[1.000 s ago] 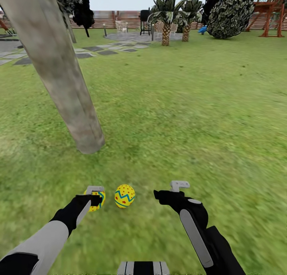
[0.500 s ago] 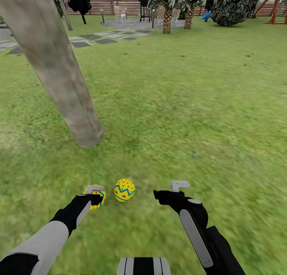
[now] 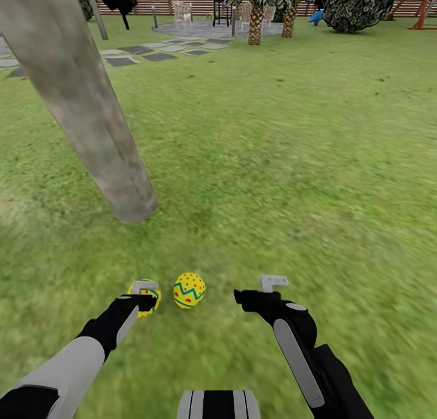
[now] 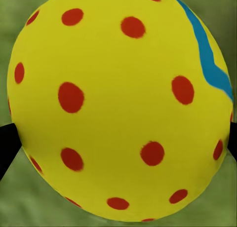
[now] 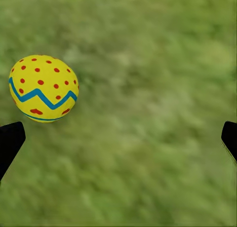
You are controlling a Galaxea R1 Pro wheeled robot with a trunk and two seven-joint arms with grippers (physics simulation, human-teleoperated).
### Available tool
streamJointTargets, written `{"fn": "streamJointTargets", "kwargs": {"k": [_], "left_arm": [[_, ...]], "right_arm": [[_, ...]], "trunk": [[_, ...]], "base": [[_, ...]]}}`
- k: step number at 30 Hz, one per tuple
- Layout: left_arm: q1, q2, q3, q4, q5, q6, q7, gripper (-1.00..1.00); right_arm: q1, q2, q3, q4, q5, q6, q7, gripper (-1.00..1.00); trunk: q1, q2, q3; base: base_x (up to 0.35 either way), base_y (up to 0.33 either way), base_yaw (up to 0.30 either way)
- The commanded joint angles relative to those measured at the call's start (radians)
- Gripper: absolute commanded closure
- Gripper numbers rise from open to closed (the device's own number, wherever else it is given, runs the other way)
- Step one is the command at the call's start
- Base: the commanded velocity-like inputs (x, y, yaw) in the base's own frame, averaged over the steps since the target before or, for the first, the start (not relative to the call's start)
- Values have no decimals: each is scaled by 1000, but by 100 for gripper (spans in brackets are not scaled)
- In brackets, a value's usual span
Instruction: Take the three Easter eggs out of the wicker basket on the lawn in the garden, then place them on the lawn next to a single tree (choose any tree) so that all three eggs are next to the same tree and none are left in the basket.
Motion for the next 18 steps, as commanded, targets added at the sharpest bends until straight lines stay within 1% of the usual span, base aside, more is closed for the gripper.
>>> {"fn": "streamJointTargets", "kwargs": {"k": [1, 5, 7, 12, 16, 18], "left_arm": [[0, 1, -8, -2, 10, 6, 9, 100], [0, 1, -8, -2, 9, 6, 10, 100], [0, 1, -9, -2, 9, 4, 10, 100], [0, 1, -9, -2, 10, 3, 8, 100], [1, 1, -10, -2, 11, 3, 6, 100], [1, 1, -10, -2, 11, 3, 6, 100]], "right_arm": [[-1, 0, 0, -1, -11, 2, -10, -100], [-1, 0, 0, -1, -11, 2, -10, -100], [-1, 0, 0, -1, -10, 2, -10, -100], [-1, 0, 0, -1, -10, 2, -10, -100], [-1, 0, 0, -1, -10, 2, -10, -100], [-1, 0, -1, -1, -11, 2, -10, -100]], "trunk": [[0, 0, -1], [0, 0, -1], [0, 0, -1], [0, 0, -1], [2, -1, -16], [2, -1, -16]], "base": [[289, 0, 0], [310, 0, 0], [161, 0, 0], [44, 0, 0], [5, 0, 0], [1, 0, 0]]}}
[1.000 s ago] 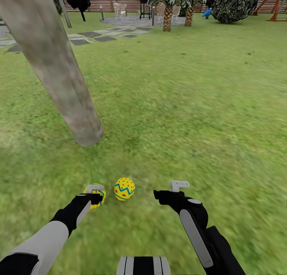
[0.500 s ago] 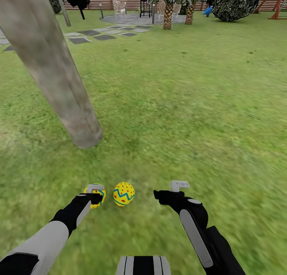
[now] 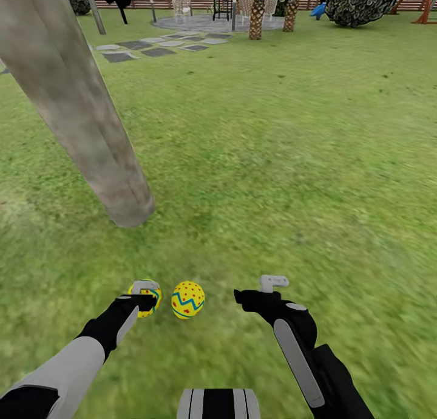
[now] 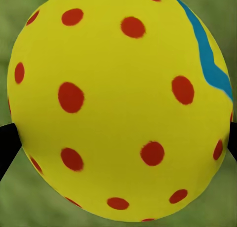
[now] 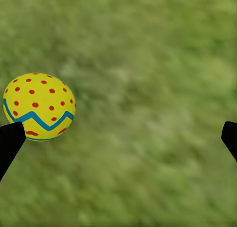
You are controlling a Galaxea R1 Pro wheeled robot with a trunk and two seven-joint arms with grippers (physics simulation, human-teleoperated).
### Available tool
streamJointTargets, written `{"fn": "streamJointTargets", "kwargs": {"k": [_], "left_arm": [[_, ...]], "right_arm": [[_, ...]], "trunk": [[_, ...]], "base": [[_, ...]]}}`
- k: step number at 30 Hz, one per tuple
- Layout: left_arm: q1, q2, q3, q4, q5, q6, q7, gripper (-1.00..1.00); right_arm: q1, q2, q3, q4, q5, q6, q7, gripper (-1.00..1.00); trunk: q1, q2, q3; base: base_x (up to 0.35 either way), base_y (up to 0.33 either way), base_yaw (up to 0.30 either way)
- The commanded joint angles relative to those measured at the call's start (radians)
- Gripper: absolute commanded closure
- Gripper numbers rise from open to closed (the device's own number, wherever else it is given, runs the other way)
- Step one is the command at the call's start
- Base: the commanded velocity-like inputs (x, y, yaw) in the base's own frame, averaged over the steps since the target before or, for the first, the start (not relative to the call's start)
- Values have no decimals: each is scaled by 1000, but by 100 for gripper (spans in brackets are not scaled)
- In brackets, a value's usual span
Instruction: Take the three Easter eggs out of the wicker basket on the lawn in the garden, then place them on the lawn next to a single tree (choose any tree) so that all three eggs are next to the same tree and none are left in the basket.
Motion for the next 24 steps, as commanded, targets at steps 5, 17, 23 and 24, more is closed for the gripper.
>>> {"fn": "streamJointTargets", "kwargs": {"k": [5, 17, 23, 24], "left_arm": [[0, 1, -8, -2, 9, 5, 9, 100], [0, 1, -8, -1, 9, 5, 9, 100], [0, 1, -8, -2, 10, 4, 9, 100], [0, 0, -8, -2, 10, 4, 9, 100]], "right_arm": [[-1, -1, 1, -1, -11, 2, -10, -100], [-1, 0, 2, -1, -11, 2, -10, -100], [-1, 0, 2, -1, -11, 2, -10, -100], [-1, 0, 2, -1, -11, 2, -10, -100]], "trunk": [[2, -1, -16], [5, -3, -47], [6, -3, -51], [6, -4, -55]], "base": [[0, 0, 0], [0, 0, 0], [0, 0, 0], [0, 0, 0]]}}
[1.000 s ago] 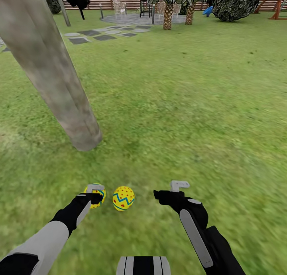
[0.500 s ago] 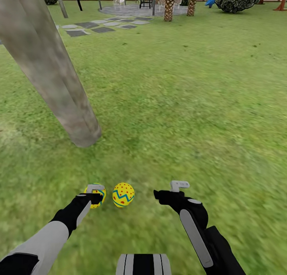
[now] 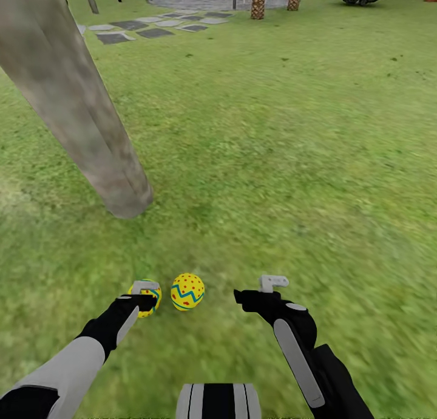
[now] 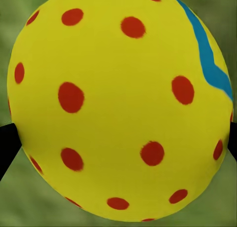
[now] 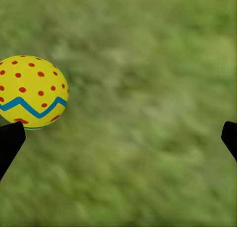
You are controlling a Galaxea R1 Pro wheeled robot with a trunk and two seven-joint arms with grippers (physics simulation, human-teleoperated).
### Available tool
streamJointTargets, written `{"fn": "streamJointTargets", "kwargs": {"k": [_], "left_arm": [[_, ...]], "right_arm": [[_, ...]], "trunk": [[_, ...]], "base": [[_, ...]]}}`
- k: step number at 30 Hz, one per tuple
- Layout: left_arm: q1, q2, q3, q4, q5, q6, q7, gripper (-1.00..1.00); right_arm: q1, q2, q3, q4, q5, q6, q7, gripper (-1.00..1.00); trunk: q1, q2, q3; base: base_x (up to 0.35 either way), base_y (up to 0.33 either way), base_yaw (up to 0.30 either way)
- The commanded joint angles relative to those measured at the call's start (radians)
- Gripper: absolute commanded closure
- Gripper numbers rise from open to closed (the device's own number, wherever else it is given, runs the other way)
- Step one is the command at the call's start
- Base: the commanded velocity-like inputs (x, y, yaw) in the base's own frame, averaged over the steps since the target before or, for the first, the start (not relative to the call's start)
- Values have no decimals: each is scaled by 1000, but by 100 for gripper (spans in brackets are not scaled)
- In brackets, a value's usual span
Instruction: Take the three Easter eggs out of the wicker basket on the lawn in the garden, then place them on the lawn next to a single tree (choose any tree) so that all three eggs are next to the same tree and none are left in the basket.
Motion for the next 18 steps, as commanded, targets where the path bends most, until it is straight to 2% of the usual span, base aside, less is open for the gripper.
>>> {"fn": "streamJointTargets", "kwargs": {"k": [1, 11, 18], "left_arm": [[0, 1, -8, -2, 9, 5, 9, 100], [0, 1, -8, -2, 10, -25, 9, 100], [0, 1, -7, -2, 10, -41, 9, 100]], "right_arm": [[-1, 0, 1, -1, -10, 2, -10, -100], [-1, 0, -1, -1, -12, 2, -10, -100], [-1, 0, 0, -1, -11, 2, -10, -100]], "trunk": [[0, -1, -5], [3, -2, -32], [3, -2, -32]], "base": [[0, 0, 0], [0, 0, 0], [0, 0, 0]]}}
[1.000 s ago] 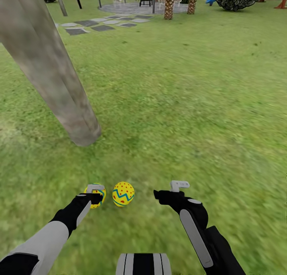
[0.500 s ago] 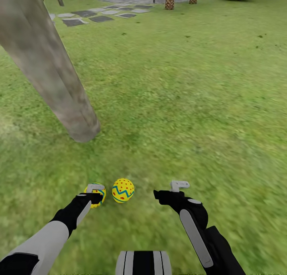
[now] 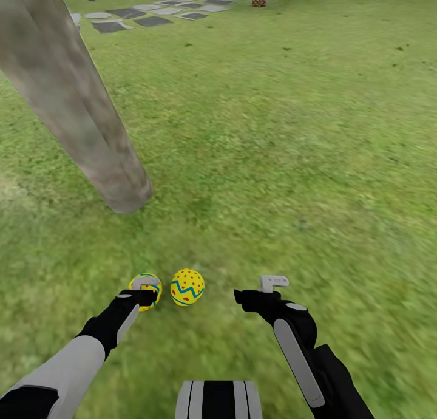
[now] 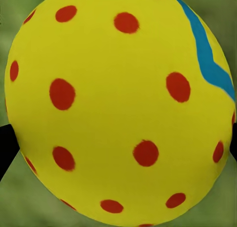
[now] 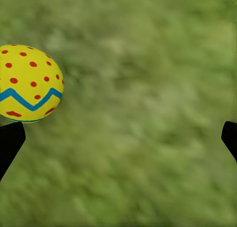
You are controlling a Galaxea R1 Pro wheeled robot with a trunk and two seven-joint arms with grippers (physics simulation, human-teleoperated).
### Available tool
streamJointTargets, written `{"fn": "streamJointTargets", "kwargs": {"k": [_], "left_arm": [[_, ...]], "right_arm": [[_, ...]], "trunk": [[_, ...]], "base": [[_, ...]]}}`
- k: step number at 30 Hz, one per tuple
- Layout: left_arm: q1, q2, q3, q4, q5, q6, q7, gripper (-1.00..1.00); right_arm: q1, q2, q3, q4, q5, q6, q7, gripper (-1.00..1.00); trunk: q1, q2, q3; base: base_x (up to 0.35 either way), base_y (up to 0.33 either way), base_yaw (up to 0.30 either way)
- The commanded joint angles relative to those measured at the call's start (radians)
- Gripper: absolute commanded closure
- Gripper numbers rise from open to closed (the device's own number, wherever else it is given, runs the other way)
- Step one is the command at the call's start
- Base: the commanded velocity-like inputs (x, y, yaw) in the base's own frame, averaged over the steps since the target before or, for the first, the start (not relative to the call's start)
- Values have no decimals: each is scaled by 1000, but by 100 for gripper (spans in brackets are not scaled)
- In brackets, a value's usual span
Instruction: Take the three Easter eggs out of the wicker basket on the lawn in the garden, then place them on the lawn next to a single tree (choose any tree) so that all three eggs are next to the same tree and none are left in the basket.
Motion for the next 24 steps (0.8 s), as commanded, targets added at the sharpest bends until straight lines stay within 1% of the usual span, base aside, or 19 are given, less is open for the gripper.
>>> {"fn": "streamJointTargets", "kwargs": {"k": [1, 4, 7, 17, 18, 24], "left_arm": [[1, 1, -9, 19, 17, 4, 6, 100], [1, 2, -9, 19, 17, 4, 6, 100], [1, 1, -9, 19, 17, 4, 6, 100], [1, 2, -9, 19, 17, 5, 6, 100], [1, 2, -9, 19, 17, 5, 6, -100], [0, 3, -9, 19, 17, 5, 7, -100]], "right_arm": [[-1, 0, 1, -1, -10, 2, -10, -100], [-1, 0, 1, -1, -10, 2, -10, -100], [-1, 0, 2, -1, -10, 2, -10, -100], [-1, 0, 2, -1, -10, 2, -10, -100], [-1, 0, 2, -1, -10, 2, -10, -100], [-1, 0, 2, -1, -10, 2, -10, -100]], "trunk": [[0, 0, -1], [0, 0, -1], [2, -1, -12], [2, -1, -12], [2, -1, -12], [2, -1, -12]], "base": [[0, 0, 0], [0, 0, 0], [0, 0, 0], [0, 0, 0], [0, 0, 0], [0, 0, 0]]}}
